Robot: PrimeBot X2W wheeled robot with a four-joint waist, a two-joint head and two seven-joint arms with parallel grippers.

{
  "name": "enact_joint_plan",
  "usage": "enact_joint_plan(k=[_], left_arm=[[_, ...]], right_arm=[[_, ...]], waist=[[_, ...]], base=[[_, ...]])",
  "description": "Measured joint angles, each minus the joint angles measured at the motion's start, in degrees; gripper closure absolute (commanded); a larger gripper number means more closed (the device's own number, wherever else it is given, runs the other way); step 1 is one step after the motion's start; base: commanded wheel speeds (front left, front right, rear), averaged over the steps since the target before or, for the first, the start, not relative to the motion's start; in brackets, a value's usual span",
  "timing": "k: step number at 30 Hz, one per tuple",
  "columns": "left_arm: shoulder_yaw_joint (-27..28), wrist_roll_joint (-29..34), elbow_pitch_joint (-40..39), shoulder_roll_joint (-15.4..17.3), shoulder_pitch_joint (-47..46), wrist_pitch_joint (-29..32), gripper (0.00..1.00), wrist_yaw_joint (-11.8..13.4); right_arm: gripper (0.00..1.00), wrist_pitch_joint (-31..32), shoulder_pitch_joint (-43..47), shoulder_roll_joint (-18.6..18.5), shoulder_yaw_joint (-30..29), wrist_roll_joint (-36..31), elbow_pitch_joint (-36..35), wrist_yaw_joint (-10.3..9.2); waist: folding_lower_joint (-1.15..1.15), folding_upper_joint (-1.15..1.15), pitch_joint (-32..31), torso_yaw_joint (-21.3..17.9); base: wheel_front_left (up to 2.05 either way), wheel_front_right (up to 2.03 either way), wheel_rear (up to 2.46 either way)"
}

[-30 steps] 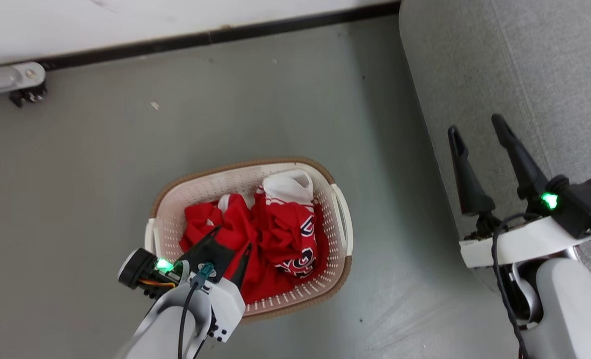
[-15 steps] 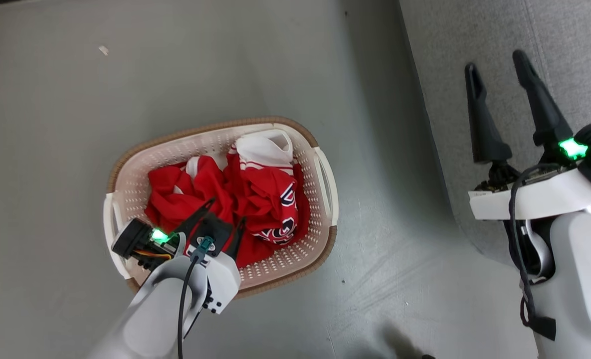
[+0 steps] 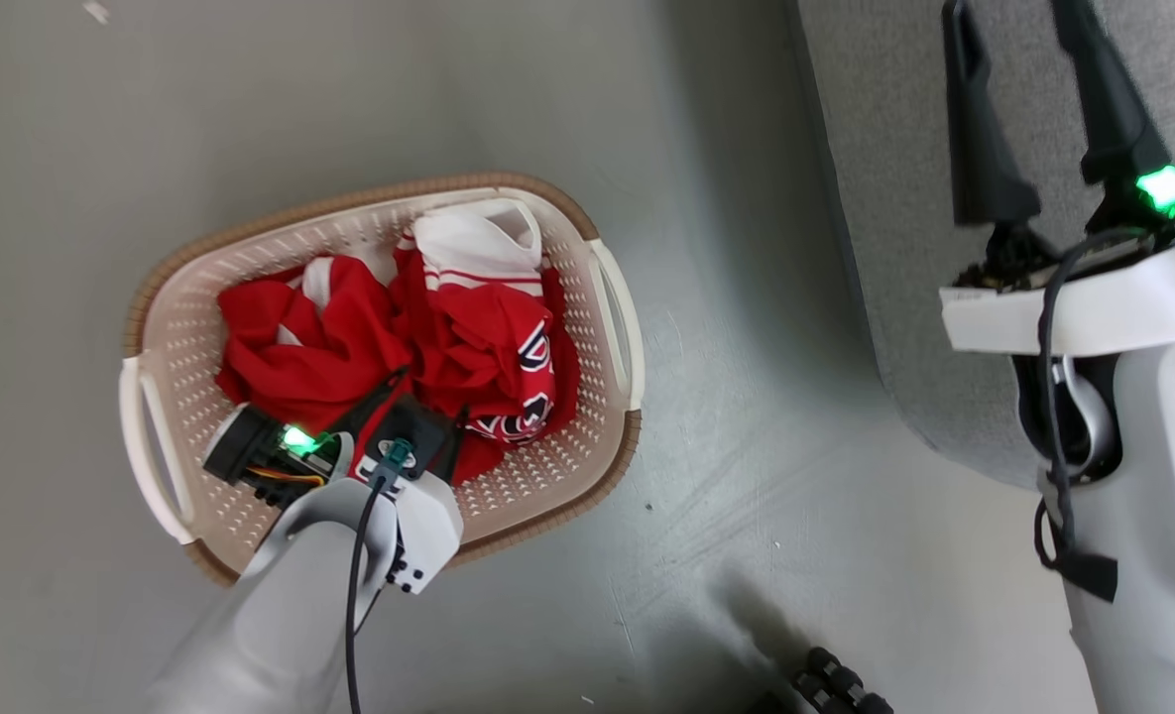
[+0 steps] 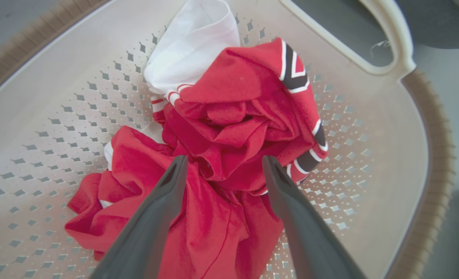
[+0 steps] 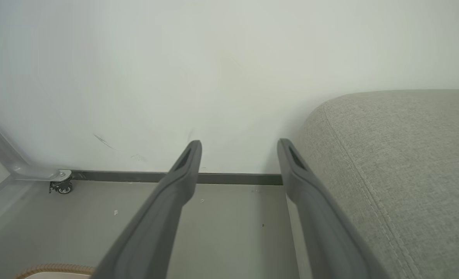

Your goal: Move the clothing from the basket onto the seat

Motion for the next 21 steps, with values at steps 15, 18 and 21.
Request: enact_joint_plan(k=[15,18,21], left_arm=[[2.52,0.04,4.54,2.80,-3.44,0.46,0.00,3.46],[2.93,0.04,5.56,3.26,-3.93,1.05,0.00,4.42],[3.20,0.04,6.30,3.28,-4.27,1.59,0.00,5.31]], right_arm=[[0.00,-0.13,-5.51,-0.04,0.30,2.25,-0.37,0.00],[0.00,-0.14,-6.37,-0.04,0.41,2.70,-0.36,0.00],[0.00,-0.36,-7.11,-0.04,0.55,2.86,-0.38,0.00]], waist=[[0.00,0.00,5.59,-2.34],[0.00,0.00,6.42,-2.59],[0.00,0.00,7.15,-2.80]], base=[[0.00,0.00,0.00],[0.00,0.00,0.00],[0.00,0.00,0.00]])
